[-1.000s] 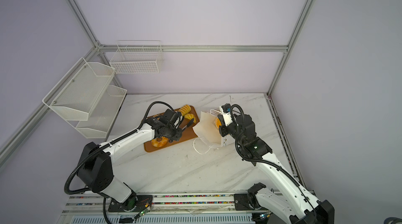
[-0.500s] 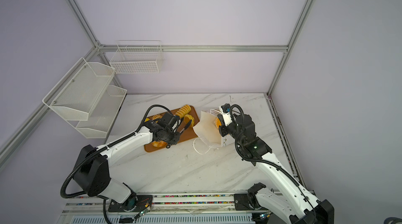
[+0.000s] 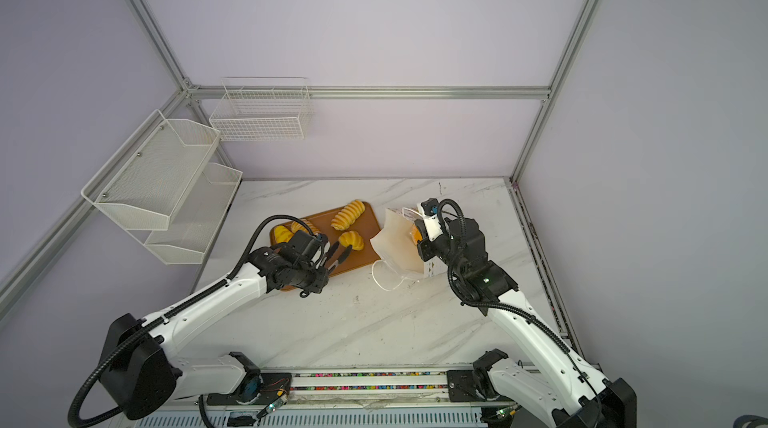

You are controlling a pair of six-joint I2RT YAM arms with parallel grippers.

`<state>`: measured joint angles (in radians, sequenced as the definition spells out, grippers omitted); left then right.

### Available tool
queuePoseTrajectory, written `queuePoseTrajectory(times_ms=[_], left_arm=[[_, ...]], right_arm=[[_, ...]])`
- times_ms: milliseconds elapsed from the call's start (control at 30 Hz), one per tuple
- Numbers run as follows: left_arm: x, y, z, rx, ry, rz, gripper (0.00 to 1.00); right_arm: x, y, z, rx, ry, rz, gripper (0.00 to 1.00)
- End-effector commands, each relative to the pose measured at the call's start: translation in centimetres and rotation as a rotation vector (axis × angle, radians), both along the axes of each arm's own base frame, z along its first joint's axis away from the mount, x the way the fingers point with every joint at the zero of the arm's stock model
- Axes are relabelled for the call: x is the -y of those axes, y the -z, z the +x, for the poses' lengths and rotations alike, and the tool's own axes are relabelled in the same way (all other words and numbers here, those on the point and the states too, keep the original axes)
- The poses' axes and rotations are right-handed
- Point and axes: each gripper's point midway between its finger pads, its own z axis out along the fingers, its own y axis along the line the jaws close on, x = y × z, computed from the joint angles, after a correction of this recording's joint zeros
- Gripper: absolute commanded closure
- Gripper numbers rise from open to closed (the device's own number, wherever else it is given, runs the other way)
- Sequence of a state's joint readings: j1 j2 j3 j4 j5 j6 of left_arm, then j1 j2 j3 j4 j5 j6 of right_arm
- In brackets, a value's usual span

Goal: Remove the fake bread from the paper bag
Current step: 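Lower the bread onto the tray and open the left tongs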

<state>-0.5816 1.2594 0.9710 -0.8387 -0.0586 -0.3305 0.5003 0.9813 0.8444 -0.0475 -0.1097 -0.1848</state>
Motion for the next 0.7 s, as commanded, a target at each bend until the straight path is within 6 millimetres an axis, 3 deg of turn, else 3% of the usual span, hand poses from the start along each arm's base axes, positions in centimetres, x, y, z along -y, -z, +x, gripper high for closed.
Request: queuePoseTrajectory(times_ms=[0,167,400,667], left_arm=[[-0.7,-0.4,-1.3,-0.004,-0.004,-0.014,0.65],[-0.5,-1.0,-1.4,-0.005,0.004,-0.029,0.67],[-0.4,0.4,-1.2,-0.056,-0.023,-0.007,0.75],[-2.7,-1.3,-0.6,0.023,-0.118,0.056,0.75]], right_arm=[[-0.3,-1.1,0.1,0.02,-0.01,0.01,1.0],[-0.3,-1.1,0.0,0.014,-0.012,0.009,1.0],[0.1,-1.3,-0.4,0.018,-0.002,0.011,1.0],[0.0,-1.4,-0.3,0.02,-0.004,0.014,1.0]])
